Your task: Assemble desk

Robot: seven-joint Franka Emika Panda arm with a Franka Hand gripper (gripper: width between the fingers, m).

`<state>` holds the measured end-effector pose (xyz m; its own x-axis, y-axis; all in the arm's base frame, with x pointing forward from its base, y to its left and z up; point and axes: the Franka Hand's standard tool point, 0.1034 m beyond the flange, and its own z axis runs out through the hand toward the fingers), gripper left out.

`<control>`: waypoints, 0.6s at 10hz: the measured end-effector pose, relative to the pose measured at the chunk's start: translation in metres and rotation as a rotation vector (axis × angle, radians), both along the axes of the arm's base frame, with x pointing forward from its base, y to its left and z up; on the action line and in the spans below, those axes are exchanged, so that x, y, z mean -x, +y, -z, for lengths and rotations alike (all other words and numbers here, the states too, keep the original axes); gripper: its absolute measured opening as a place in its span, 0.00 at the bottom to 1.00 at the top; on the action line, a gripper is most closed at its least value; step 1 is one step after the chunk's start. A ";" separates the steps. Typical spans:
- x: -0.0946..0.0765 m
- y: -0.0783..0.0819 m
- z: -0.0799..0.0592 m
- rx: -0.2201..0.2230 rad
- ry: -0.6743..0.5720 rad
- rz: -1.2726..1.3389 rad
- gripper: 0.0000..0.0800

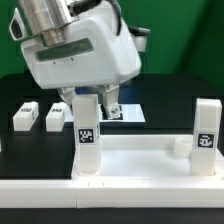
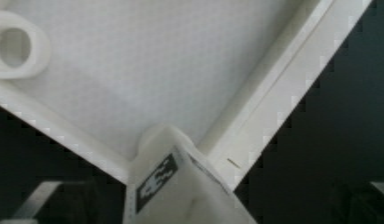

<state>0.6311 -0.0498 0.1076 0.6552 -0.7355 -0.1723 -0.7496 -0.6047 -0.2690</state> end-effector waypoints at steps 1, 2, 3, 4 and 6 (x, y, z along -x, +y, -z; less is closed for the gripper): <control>0.000 -0.002 0.000 0.007 -0.021 -0.065 0.81; 0.000 -0.001 0.000 0.010 -0.032 -0.100 0.81; 0.000 -0.002 0.000 0.023 -0.065 -0.207 0.81; 0.001 -0.006 -0.002 0.074 -0.065 -0.360 0.81; -0.005 -0.006 -0.002 0.177 -0.094 -0.621 0.81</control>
Offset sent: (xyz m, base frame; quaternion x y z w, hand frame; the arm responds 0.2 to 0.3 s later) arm 0.0082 -0.0307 0.0082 -0.1777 0.0108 -0.3551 0.9177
